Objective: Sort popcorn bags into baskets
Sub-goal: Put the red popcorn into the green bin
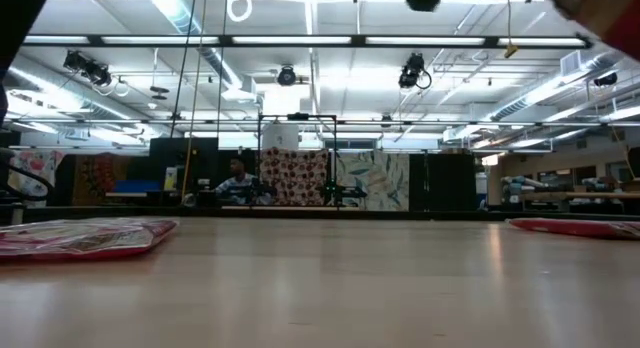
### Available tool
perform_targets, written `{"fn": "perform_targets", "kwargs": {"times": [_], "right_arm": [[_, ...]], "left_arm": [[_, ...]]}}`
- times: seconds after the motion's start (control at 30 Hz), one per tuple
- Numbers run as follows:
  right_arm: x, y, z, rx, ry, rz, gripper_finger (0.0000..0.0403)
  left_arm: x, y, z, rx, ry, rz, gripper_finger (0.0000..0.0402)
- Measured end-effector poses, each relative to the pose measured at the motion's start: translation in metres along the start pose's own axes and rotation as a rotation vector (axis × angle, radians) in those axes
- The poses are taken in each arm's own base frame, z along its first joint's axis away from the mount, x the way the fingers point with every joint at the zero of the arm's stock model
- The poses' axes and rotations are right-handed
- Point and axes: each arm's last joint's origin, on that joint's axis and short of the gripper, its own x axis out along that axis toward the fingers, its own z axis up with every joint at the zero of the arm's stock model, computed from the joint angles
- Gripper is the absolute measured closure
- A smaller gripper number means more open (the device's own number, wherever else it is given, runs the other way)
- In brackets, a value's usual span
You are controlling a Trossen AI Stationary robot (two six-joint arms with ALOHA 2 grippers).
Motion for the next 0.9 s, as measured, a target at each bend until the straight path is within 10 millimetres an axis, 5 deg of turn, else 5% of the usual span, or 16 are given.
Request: {"fn": "perform_targets", "kwargs": {"times": [0.27, 0.5, 0.9], "right_arm": [[0.001, 0.002, -0.001, 0.009, 0.015, 0.02, 0.0238], [0.001, 0.002, -0.002, 0.019, 0.015, 0.02, 0.0238], [0.004, 0.005, -0.003, 0.031, 0.022, 0.014, 0.0238]], "left_arm": [[0.032, 0.006, -0.011, 0.023, -0.162, 0.038, 0.0401], [0.063, -0.013, -0.023, 0.076, -0.249, 0.008, 0.0401], [0.085, -0.019, -0.018, 0.102, -0.33, 0.07, 0.0401]]}}
